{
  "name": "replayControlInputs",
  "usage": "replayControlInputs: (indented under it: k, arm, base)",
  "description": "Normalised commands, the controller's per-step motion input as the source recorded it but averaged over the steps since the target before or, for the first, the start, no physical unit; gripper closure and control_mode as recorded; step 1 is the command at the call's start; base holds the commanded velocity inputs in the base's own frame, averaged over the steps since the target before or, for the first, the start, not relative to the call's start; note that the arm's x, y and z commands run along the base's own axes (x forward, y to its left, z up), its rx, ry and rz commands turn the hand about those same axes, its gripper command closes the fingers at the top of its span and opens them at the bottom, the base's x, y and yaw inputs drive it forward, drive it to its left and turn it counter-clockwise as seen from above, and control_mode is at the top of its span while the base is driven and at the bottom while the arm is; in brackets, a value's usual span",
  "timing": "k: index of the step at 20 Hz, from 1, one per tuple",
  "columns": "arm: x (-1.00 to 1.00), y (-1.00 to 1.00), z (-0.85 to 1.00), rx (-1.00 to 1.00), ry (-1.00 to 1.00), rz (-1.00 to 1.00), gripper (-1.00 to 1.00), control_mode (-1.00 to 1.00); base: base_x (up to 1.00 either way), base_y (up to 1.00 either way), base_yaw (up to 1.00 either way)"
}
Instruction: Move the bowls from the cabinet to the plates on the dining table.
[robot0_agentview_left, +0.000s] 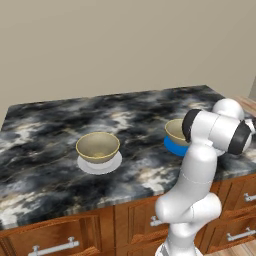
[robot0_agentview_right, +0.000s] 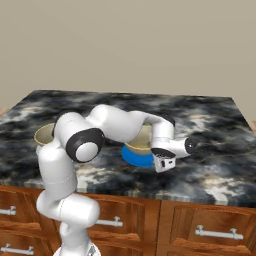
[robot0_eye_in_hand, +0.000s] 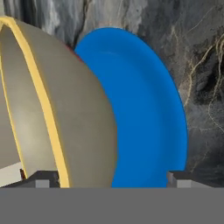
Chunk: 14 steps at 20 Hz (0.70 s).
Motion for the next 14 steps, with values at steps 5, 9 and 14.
replayControlInputs:
  k: [5, 9, 14]
  arm:
    - [0.01, -0.05, 0.21, 0.03, -0.07, 0.00, -1.00, -1.00]
    - [0.00, -0.05, 0.25, 0.04, -0.06, 0.00, -1.00, -1.00]
    - [-0.08, -0.14, 0.23, 0.06, -0.03, 0.00, -1.00, -1.00]
  base:
    - [0.00, 0.00, 0.00]
    - [0.00, 0.00, 0.00]
    - [0.00, 0.00, 0.00]
